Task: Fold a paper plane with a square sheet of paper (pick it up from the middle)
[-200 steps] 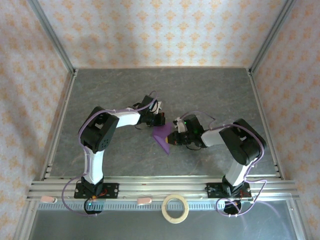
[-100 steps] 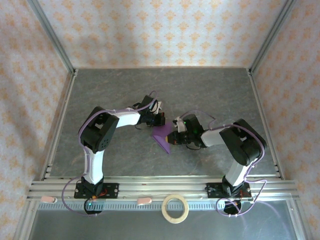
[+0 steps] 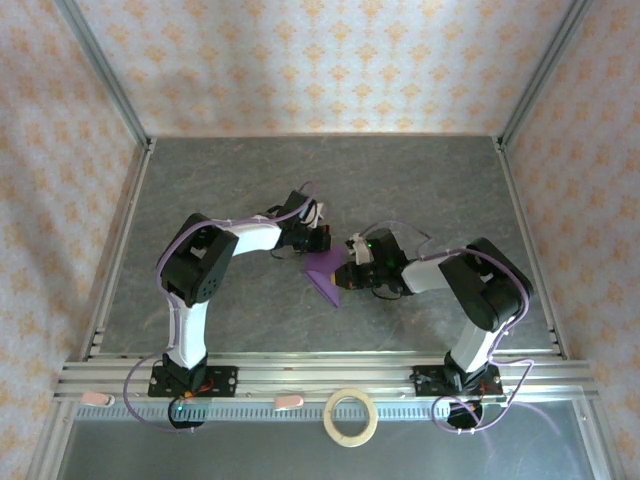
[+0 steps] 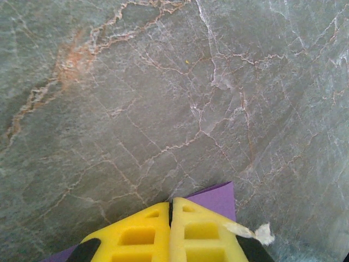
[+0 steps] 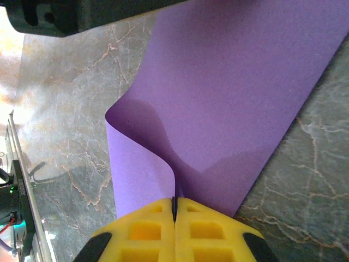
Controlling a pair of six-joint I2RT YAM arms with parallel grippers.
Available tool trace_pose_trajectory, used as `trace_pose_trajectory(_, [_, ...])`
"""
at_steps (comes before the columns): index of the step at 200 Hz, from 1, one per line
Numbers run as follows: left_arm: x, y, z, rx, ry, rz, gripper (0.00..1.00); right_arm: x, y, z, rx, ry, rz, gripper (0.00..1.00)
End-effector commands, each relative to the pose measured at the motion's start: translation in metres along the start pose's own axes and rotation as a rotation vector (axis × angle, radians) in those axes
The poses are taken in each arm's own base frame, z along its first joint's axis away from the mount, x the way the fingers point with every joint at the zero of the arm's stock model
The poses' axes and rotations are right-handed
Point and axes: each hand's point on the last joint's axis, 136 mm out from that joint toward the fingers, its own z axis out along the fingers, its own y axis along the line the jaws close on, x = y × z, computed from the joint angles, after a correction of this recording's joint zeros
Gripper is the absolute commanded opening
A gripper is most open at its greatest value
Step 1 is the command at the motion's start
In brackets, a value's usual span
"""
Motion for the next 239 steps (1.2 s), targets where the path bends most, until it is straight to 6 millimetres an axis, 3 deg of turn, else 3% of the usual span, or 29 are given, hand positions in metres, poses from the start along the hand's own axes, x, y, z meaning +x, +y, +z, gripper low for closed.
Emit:
trace_pose_trajectory(1, [0.017,0.022,0.0,-0.106,0.051,-0.028,0.0,0.007,-0.005,-0.001,0.022,0.014,-0.01,0.0])
trace_pose_trajectory(33, [0.022,0.025,0.002,-0.111,0.056,-0.036,0.0,0.003,0.008,-0.004,-0.028,0.013,-0.02,0.0])
trace_pose_trajectory(76, [0.022,0.026,0.002,-0.113,0.058,-0.036,0.0,0.001,0.011,-0.005,-0.031,0.011,-0.022,0.0])
trace_pose_trajectory(174, [0.019,0.023,0.001,-0.104,0.052,-0.035,0.0,0.011,-0.018,0.004,0.067,0.031,0.016,0.0])
trace_pose_trajectory(205, [-0.008,-0.002,-0.016,-0.047,-0.031,-0.011,0.05,0.013,-0.022,0.004,0.08,0.03,0.024,0.0])
trace_pose_trajectory(218, [-0.026,-0.02,-0.031,-0.009,-0.089,0.0,0.09,0.014,-0.024,0.005,0.085,0.032,0.03,0.0])
trace_pose_trajectory(230, [-0.045,-0.039,-0.055,0.023,-0.162,0.012,0.21,0.016,-0.026,0.005,0.092,0.035,0.038,0.0])
trace_pose_trajectory(239, [-0.052,-0.045,-0.069,0.033,-0.204,0.006,0.21,0.017,-0.028,0.006,0.094,0.037,0.045,0.0])
